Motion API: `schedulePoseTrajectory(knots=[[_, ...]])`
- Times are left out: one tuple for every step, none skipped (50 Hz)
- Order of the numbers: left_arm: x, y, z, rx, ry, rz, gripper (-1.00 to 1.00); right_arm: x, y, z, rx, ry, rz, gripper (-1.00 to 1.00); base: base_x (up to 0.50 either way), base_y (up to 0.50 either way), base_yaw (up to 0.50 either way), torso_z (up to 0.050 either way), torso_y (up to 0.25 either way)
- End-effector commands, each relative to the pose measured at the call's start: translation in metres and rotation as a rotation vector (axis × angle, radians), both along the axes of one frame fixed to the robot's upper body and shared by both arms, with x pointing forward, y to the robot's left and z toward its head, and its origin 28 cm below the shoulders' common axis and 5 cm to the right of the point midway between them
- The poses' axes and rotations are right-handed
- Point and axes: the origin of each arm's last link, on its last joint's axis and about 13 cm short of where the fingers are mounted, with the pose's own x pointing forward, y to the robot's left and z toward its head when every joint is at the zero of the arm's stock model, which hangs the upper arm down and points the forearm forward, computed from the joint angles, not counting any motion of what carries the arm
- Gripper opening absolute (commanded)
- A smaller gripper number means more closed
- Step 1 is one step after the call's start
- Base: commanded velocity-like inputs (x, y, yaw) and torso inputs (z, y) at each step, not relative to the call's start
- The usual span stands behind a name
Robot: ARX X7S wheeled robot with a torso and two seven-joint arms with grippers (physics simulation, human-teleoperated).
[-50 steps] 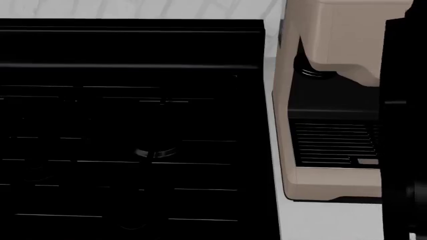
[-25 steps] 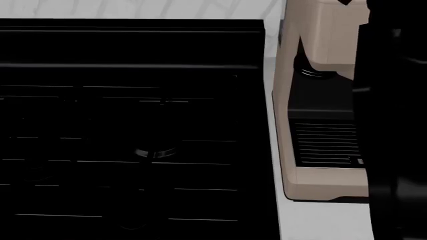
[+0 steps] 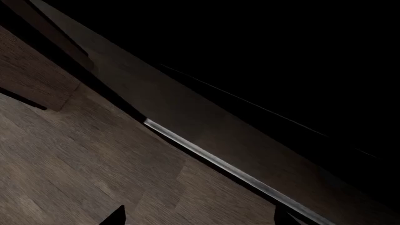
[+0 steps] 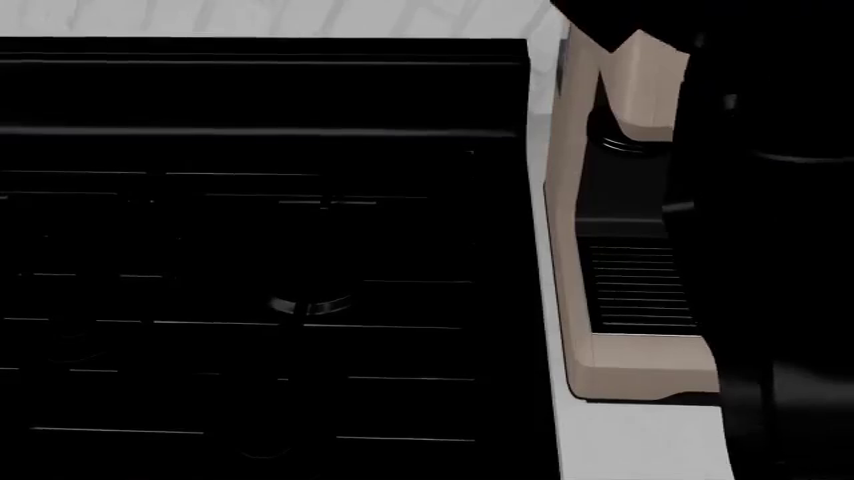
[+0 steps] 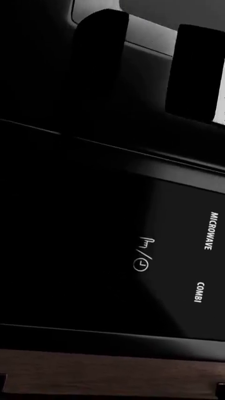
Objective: Press the stop button on the microwave
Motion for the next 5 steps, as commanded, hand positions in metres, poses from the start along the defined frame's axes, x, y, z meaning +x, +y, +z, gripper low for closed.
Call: schedulePoseTrajectory(knots=[[0.0035,-0.0009,0.0002,-0.001,-0.002,-0.014,1.00,0.0252,-0.0077,-0.0068,0.048,0.110,0.014,-1.00,0.01,0.00,0.00,0.000,0.000],[0.0035,-0.0009,0.0002,-0.001,-0.002,-0.014,1.00,0.0264,-0.0083,-0.0074,0.049,0.109,0.009,-1.00,0.01,0.00,0.00,0.011,0.000],[0.0035,-0.0009,0.0002,-0.001,-0.002,-0.014,1.00,0.0268,-0.0086,-0.0082,0.048,0.112,0.009,-1.00,0.01,0.00,0.00,0.000,0.000],[0.0035,-0.0009,0.0002,-0.001,-0.002,-0.014,1.00,0.0274,-0.0090,-0.0089,0.049,0.113,0.007,-1.00,0.01,0.00,0.00,0.000,0.000],[0.0035,-0.0009,0.0002,-0.001,-0.002,-0.014,1.00,0.0285,-0.0094,-0.0101,0.050,0.115,0.006,-1.00,0.01,0.00,0.00,0.000,0.000]])
